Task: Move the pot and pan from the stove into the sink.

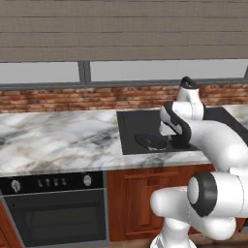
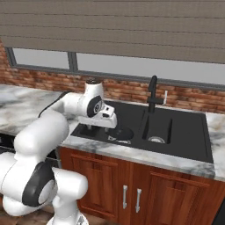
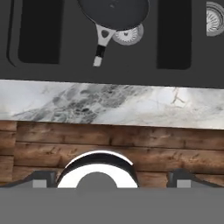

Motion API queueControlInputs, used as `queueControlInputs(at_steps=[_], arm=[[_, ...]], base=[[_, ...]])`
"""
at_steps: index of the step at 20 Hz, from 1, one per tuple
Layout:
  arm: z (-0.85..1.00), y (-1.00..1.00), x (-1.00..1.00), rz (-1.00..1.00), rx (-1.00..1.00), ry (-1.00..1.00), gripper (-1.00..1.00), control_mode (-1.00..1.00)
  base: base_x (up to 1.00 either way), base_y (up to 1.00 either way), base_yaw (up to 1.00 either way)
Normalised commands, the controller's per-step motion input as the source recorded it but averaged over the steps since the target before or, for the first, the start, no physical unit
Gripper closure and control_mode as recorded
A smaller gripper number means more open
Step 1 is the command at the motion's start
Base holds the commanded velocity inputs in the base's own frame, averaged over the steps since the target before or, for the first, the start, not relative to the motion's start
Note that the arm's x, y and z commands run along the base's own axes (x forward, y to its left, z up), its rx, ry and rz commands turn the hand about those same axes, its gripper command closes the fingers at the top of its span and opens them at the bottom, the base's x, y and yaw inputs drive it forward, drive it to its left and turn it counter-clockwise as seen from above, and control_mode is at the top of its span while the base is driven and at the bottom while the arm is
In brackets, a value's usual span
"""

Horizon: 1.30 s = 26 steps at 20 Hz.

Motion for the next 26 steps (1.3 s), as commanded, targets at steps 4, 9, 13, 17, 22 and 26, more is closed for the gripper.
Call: queueControlInputs(at_steps=[4, 9, 13, 17, 22, 26], arm=[[0.35, 0.0, -0.69, 0.04, 0.0, -0.38, -1.0, -1.0], [0.44, 0.0, -0.71, 0.06, 0.0, -0.33, -1.0, -1.0], [0.47, 0.02, -0.76, 0.08, 0.0, -0.22, -1.0, -1.0], [0.5, 0.12, -0.84, 0.09, 0.0, -0.08, -1.0, -1.0], [0.53, 0.21, -0.93, 0.09, 0.0, 0.02, -1.0, -1.0], [0.58, 0.29, -0.88, 0.1, -0.01, 0.11, -1.0, -1.0]], base=[[0.0, 0.0, 0.0], [0.0, 0.0, 0.0], [0.0, 0.0, 0.0], [0.0, 0.0, 0.0], [0.0, 0.0, 0.0], [0.0, 0.0, 0.0]])
